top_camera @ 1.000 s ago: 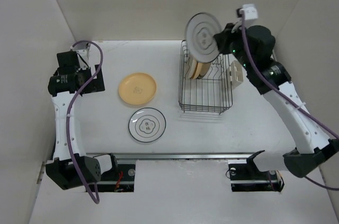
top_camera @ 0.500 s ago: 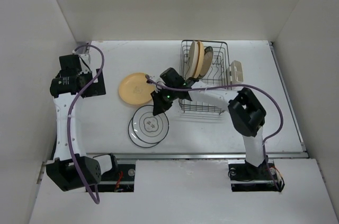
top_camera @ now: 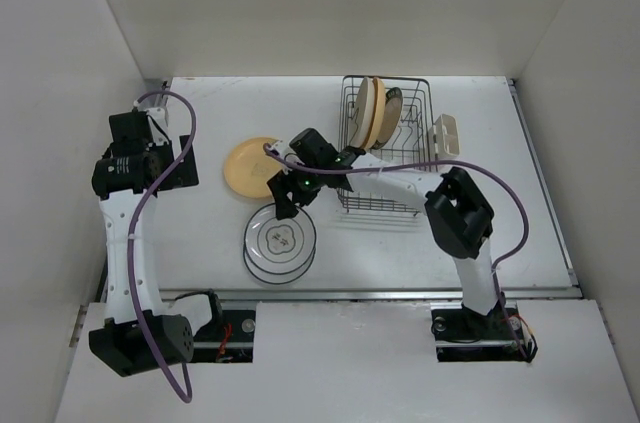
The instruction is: Unload the plates from the dish rack
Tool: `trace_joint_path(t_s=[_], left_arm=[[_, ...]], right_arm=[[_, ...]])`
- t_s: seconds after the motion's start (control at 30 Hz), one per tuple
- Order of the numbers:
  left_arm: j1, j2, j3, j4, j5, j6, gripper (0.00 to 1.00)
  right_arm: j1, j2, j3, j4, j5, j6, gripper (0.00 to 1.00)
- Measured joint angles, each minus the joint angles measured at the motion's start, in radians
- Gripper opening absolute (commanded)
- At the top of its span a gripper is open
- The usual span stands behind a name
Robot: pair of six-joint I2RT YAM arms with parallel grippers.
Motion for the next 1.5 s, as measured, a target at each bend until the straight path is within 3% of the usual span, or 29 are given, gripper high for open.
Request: trace_joint_path(t_s=[0.43,0.67,0.77,0.9,1.07,1.33,1.47,1.5], left_arm=[[0.0,-0.002,-0.011,-0.005,-0.006,0.0,0.99],[0.0,0.014,-0.011,-0.005,-0.019,0.0,0.99],[0.0,0.021,-0.011,-0.005,-0.027,0.0,0.99],[0.0,0.022,-0.011,-0.005,-0.036,0.0,0.99],[0.0,0.026,-0.011,-0.004,-0.049,0.001,0.99],[0.0,0.131,0.008,-0.003,-0.063,0.002,0.99],[0.0,0.174,0.02,0.004,-0.067,0.005,0.99],[0.0,0.18,0.022,0.006,-0.068,0.006,0.99]], right_arm=[[0.042,-0.004,0.012,-0.048,0.119,-0.053,0.77],[0.018,-0.159,0.005,-0.033,0.182,0.003,0.77],[-0.055,-0.265,0.029,-0.029,0.289,0.089,0.8],[-0.255,-0.397,0.08,-0.014,0.531,0.207,0.8],[-0.462,-0.462,0.125,-0.015,0.714,0.272,0.8],[-0.61,-0.305,0.143,-0.042,0.613,0.332,0.78],[-0.622,-0.189,0.143,-0.059,0.558,0.344,0.7],[-0.622,-0.164,0.143,-0.061,0.545,0.346,0.62]])
